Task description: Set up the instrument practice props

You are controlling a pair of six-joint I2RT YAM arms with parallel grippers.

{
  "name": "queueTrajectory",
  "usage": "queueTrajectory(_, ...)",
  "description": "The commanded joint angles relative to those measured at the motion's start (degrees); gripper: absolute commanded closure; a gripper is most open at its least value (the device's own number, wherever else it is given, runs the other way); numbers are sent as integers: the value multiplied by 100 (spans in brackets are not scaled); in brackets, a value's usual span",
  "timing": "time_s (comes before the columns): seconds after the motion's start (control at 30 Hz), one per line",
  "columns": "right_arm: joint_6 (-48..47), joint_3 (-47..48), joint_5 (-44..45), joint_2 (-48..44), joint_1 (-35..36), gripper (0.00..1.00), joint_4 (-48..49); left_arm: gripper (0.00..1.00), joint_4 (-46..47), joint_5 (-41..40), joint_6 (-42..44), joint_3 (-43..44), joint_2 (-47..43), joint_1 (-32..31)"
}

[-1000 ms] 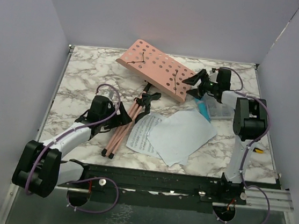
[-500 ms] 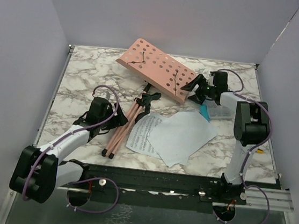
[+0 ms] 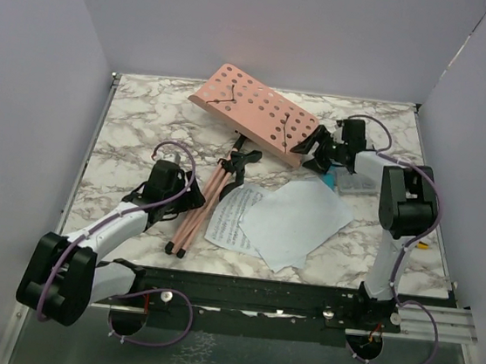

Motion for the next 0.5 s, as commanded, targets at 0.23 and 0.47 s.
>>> queueTrajectory(0.23, 1112, 51, -1080, 860, -45, 35, 1217, 26, -28, -188, 70, 142, 277, -139)
queueTrajectory(0.47, 2022, -606, -1600, 573, -49, 49, 3215, 26, -29, -248, 101, 169, 422, -140)
